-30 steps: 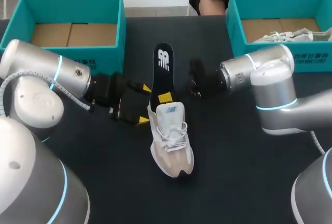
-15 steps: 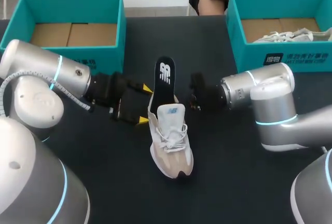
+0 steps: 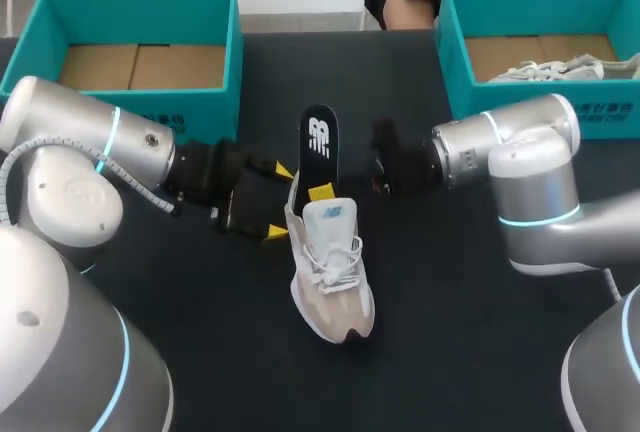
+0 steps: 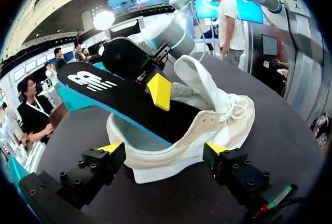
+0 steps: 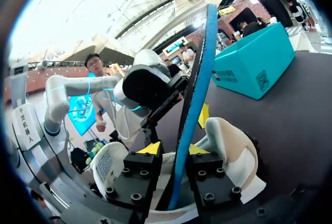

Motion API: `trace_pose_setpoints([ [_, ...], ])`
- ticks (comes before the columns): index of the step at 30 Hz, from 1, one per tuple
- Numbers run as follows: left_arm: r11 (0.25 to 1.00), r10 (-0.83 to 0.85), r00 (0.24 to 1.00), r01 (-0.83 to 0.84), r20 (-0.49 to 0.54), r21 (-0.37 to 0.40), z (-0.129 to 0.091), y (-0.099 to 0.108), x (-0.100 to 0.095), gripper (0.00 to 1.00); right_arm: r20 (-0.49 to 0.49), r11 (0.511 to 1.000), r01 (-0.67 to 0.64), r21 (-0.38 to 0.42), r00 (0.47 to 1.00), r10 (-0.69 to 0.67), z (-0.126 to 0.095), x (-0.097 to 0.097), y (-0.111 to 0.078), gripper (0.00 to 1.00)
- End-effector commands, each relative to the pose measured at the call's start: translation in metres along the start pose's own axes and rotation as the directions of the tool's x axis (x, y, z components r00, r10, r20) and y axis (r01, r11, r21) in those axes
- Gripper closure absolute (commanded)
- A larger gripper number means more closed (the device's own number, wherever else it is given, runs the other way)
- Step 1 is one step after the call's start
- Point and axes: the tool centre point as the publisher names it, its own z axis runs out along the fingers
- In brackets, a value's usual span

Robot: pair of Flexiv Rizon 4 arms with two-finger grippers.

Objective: Take the shoe out of the shoebox, open the shoe tongue, remove and reinsert the insole, then place the shoe into the shoebox

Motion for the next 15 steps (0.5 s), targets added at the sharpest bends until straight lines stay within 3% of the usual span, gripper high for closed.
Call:
trace_pose_setpoints([
  [1, 1.000, 0.000, 1.000, 0.000, -0.002, -0.003, 0.001, 0.000, -0.001, 0.00, -0.014, 1.000, 0.004, 0.020, 1.000, -0.004, 0.002, -0.008, 0.007, 0.73],
  [5, 1.000, 0.000, 1.000, 0.000, -0.002, -0.003, 0.001, 0.000, -0.001, 0.00, -0.044, 0.998, -0.027, 0.049, 0.999, 0.029, 0.006, -0.013, 0.006, 0.77],
  [6, 1.000, 0.000, 1.000, 0.000, -0.002, -0.003, 0.001, 0.000, -0.001, 0.00, -0.052, 0.997, -0.045, 0.061, 0.998, 0.048, 0.008, -0.013, 0.004, 0.81],
  [8, 1.000, 0.000, 1.000, 0.000, -0.002, -0.003, 0.001, 0.000, -0.001, 0.00, -0.059, 0.996, -0.062, 0.066, 0.996, 0.066, 0.010, -0.013, -0.002, 1.00],
  [15, 1.000, 0.000, 1.000, 0.000, -0.002, -0.003, 0.001, 0.000, -0.001, 0.00, -0.072, 0.986, -0.153, 0.073, 0.985, 0.158, 0.018, 0.002, -0.030, 1.00],
])
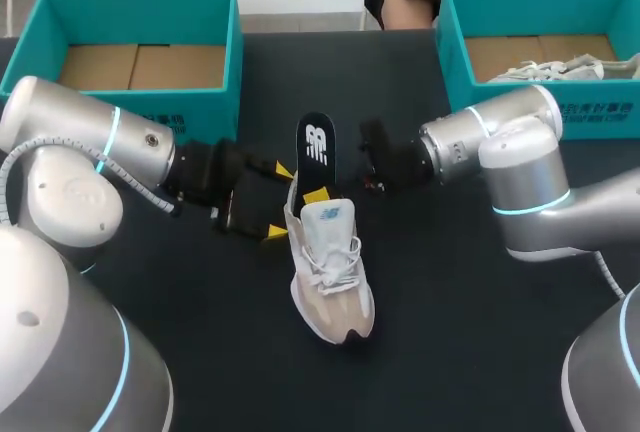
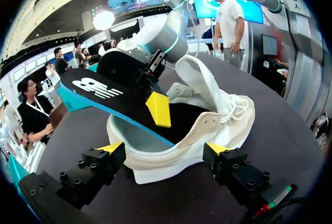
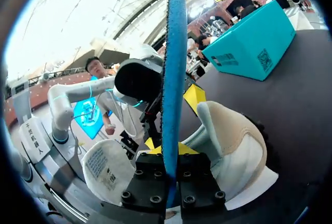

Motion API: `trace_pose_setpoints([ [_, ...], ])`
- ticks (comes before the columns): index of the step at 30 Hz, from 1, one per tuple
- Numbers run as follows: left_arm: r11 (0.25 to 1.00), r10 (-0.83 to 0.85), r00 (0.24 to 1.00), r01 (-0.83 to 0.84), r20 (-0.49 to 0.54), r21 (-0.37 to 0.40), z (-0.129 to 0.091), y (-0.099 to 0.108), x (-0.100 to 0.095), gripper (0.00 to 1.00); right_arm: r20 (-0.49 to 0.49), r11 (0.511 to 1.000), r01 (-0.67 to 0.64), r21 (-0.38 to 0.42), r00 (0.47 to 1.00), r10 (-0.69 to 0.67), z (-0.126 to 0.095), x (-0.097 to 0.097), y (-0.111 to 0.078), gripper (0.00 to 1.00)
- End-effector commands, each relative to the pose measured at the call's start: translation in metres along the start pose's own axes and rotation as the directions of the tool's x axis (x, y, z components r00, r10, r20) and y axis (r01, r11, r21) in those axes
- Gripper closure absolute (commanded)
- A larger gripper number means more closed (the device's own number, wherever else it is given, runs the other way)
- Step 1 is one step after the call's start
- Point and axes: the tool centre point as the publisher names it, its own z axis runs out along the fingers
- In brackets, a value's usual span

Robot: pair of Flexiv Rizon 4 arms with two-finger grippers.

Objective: Take the shoe out of the shoebox, open the shoe tongue, remove and reinsert the insole, then place the shoe into the shoebox

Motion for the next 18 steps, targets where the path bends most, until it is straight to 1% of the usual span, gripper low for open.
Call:
trace_pose_setpoints([
  [1, 1.000, 0.000, 1.000, 0.000, -0.002, -0.003, 0.001, 0.000, -0.001, 0.00, -0.005, 0.999, -0.034, -0.013, 0.999, 0.034, 0.010, 0.004, -0.017, 1.00],
  [6, 1.000, 0.000, 1.000, 0.000, -0.002, -0.003, 0.001, 0.000, -0.001, 0.00, -0.011, 0.997, -0.080, -0.011, 0.997, 0.080, 0.017, 0.009, -0.028, 1.00],
  [9, 1.000, 0.000, 1.000, 0.000, -0.002, -0.003, 0.001, 0.000, -0.001, 0.00, -0.006, 0.997, -0.080, -0.014, 0.997, 0.080, 0.017, 0.009, -0.028, 1.00],
  [11, 1.000, 0.000, 1.000, 0.000, -0.002, -0.003, 0.001, 0.000, -0.001, 0.00, 0.006, 0.997, -0.070, -0.013, 0.998, 0.070, 0.014, 0.009, -0.023, 1.00],
  [13, 1.000, 0.000, 1.000, 0.000, -0.002, -0.003, 0.001, 0.000, -0.001, 0.00, 0.018, 0.998, -0.058, -0.011, 0.998, 0.058, 0.010, 0.009, -0.019, 0.75],
  [16, 1.000, 0.000, 1.000, 0.000, -0.002, -0.003, 0.001, 0.000, -0.001, 0.00, 0.032, 0.999, -0.041, 0.001, 0.999, 0.041, 0.004, 0.008, -0.011, 0.71],
  [18, 1.000, 0.000, 1.000, 0.000, -0.002, -0.003, 0.001, 0.000, -0.001, 0.00, 0.041, 1.000, -0.029, 0.010, 0.999, 0.029, 0.001, 0.008, -0.006, 0.70],
])
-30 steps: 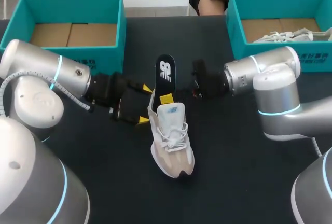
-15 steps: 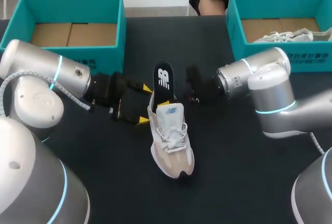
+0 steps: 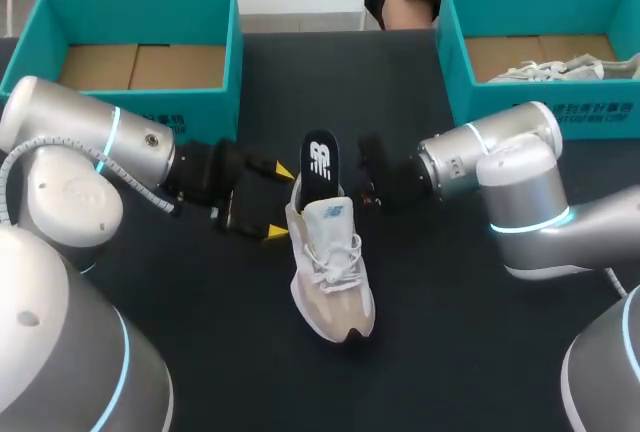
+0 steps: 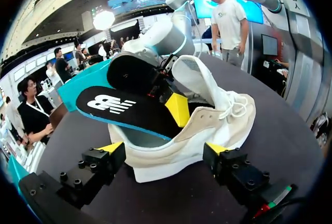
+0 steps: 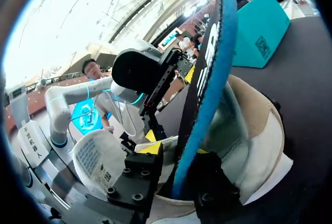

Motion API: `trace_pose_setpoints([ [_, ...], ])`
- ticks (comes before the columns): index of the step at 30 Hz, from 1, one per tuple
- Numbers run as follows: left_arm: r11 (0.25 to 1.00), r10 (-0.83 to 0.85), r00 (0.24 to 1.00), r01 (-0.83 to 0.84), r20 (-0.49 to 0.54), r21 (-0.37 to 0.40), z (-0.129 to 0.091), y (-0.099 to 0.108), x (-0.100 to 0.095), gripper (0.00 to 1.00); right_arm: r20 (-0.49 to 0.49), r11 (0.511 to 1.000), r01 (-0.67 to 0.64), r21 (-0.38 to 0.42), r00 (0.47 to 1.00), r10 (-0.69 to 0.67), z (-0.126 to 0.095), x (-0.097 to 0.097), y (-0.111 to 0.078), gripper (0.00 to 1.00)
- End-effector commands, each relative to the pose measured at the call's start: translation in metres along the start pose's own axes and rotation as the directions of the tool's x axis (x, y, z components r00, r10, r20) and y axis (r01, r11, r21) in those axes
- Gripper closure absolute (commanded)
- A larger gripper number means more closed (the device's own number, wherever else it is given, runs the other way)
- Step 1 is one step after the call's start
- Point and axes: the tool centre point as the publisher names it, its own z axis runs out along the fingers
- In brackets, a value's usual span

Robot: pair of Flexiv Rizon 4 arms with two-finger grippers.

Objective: Take the shoe out of the shoebox, open the shoe tongue, remove and reinsert the insole, then place the shoe into the shoebox

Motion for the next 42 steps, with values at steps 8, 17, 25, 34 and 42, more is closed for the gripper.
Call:
trace_pose_setpoints([
  [8, 1.000, 0.000, 1.000, 0.000, -0.002, -0.003, 0.001, 0.000, -0.001, 0.00, 0.026, 0.998, 0.048, 0.033, 0.998, -0.049, -0.016, -0.005, 0.026, 0.71],
  [17, 1.000, 0.000, 1.000, 0.000, -0.002, -0.003, 0.001, 0.000, -0.001, 0.00, -0.010, 0.997, 0.038, 0.060, 0.999, -0.037, -0.014, -0.012, 0.029, 0.82],
  [25, 1.000, 0.000, 1.000, 0.000, -0.002, -0.003, 0.001, 0.000, -0.001, 0.00, -0.040, 0.998, -0.021, 0.053, 0.999, 0.024, -0.003, -0.007, 0.006, 1.00],
  [34, 1.000, 0.000, 1.000, 0.000, -0.002, -0.003, 0.001, 0.000, -0.001, 0.00, -0.061, 0.997, -0.069, 0.038, 0.996, 0.071, 0.009, -0.001, -0.014, 1.00],
  [42, 1.000, 0.000, 1.000, 0.000, -0.002, -0.003, 0.001, 0.000, -0.001, 0.00, -0.023, 0.998, -0.044, 0.047, 0.999, 0.045, -0.001, 0.001, -0.001, 0.78],
])
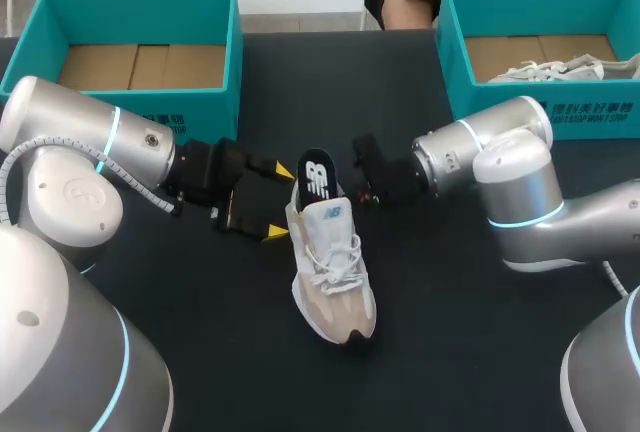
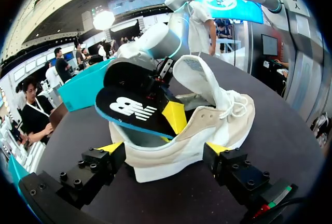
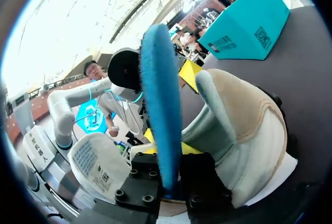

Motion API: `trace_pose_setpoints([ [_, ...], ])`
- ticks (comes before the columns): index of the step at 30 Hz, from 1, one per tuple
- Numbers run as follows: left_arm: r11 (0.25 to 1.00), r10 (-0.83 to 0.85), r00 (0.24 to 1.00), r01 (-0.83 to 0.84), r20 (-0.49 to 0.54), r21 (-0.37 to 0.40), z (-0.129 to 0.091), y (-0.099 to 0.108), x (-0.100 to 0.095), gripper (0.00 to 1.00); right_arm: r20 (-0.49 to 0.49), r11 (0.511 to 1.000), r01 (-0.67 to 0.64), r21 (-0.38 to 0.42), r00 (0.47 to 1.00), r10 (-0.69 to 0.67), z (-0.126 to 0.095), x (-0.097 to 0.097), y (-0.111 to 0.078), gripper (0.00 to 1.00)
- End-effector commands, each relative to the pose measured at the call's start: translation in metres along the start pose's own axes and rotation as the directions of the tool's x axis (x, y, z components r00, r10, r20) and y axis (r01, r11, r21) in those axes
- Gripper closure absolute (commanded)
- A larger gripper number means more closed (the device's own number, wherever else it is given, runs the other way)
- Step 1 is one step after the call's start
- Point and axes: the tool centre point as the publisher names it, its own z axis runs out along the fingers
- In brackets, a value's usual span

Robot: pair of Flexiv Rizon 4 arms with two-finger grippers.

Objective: Take the shoe out of the shoebox, open the shoe tongue, remove and reinsert the insole, then place the shoe into the shoebox

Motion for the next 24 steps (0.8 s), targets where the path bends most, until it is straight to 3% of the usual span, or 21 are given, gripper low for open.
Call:
trace_pose_setpoints([
  [1, 1.000, 0.000, 1.000, 0.000, -0.002, -0.003, 0.001, 0.000, -0.001, 0.00, 0.024, 1.000, 0.006, 0.012, 1.000, -0.006, -0.006, 0.006, 0.004, 0.77],
  [12, 1.000, 0.000, 1.000, 0.000, -0.002, -0.003, 0.001, 0.000, -0.001, 0.00, 0.032, 0.999, 0.017, 0.050, 0.999, -0.019, -0.016, 0.005, 0.021, 0.72],
  [22, 1.000, 0.000, 1.000, 0.000, -0.002, -0.003, 0.001, 0.000, -0.001, 0.00, 0.020, 0.995, -0.042, 0.091, 0.999, 0.040, -0.024, 0.007, 0.018, 0.79],
  [24, 1.000, 0.000, 1.000, 0.000, -0.002, -0.003, 0.001, 0.000, -0.001, 0.00, 0.019, 0.993, -0.061, 0.100, 0.998, 0.059, -0.025, 0.007, 0.016, 0.87],
])
